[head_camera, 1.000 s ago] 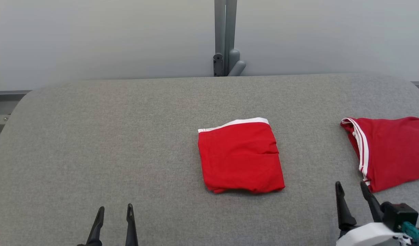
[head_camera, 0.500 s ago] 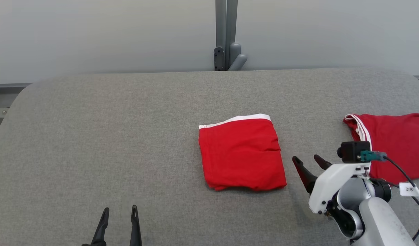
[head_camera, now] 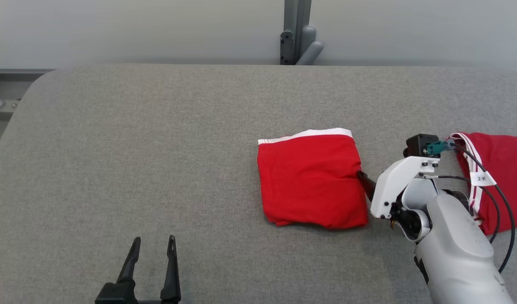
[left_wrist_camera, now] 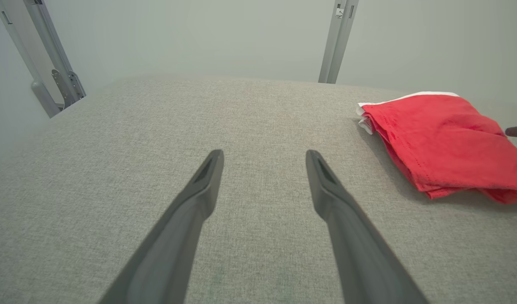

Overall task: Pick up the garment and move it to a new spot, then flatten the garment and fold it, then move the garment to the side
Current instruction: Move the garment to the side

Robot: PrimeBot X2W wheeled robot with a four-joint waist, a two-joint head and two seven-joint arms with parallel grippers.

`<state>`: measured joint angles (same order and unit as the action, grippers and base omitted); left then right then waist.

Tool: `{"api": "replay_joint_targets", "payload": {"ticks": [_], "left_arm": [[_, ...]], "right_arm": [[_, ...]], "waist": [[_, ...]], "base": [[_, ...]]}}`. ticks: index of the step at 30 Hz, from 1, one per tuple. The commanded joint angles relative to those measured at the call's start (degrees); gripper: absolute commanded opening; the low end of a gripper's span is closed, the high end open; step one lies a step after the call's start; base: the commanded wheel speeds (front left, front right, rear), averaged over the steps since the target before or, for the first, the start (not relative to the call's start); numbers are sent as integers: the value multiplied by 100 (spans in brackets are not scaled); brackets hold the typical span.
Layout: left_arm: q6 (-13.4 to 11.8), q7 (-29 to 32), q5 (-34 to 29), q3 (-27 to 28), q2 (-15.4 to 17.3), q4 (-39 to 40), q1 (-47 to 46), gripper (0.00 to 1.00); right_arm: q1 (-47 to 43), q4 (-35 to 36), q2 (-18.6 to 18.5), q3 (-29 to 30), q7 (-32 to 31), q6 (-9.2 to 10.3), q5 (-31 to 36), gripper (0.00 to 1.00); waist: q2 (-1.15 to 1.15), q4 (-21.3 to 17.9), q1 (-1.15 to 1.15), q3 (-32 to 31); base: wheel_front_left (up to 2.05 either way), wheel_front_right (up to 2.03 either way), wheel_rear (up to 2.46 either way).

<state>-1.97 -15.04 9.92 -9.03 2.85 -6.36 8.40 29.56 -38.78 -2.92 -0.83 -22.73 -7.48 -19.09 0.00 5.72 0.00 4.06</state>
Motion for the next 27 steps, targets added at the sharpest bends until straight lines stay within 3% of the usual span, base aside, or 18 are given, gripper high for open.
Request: {"api": "replay_joint_targets", "payload": {"ticks": [1, 10, 11, 12, 13, 21, 27], "left_arm": [[48, -16, -61, 18, 13, -39, -144, 100], [57, -16, -27, 23, 12, -132, -266, 100], [44, -16, -17, 17, 12, -138, -271, 100], [32, -16, -12, 7, 13, -140, -274, 100], [19, -16, -6, -1, 13, -138, -271, 100], [-77, -15, 59, 79, 13, -71, -63, 100], [-132, -16, 182, 60, 13, -7, -15, 100]], "right_arm": [[214, -350, -2, -64, 67, 0, -68, 100], [593, -1369, -9, -623, 444, 0, -973, 100], [611, -1466, -8, -692, 518, 0, -1049, 83], [642, -1542, -7, -746, 620, 0, -1107, 24], [687, -1582, -6, -799, 772, 0, -1165, 0], [1009, -1683, -80, -1242, 1194, 0, -1220, 0], [1189, -1227, -585, -1650, 904, 0, -1135, 0]], "waist": [[0, 128, 0, 172], [0, 195, 0, 229], [0, 191, 0, 223], [0, 182, 0, 216], [0, 168, 0, 206], [0, -238, 0, 90], [0, -723, 0, 13]], "base": [[0, 0, 0], [0, 0, 0], [0, 0, 0], [0, 0, 0], [0, 0, 0], [0, 0, 0], [0, 0, 0]]}}
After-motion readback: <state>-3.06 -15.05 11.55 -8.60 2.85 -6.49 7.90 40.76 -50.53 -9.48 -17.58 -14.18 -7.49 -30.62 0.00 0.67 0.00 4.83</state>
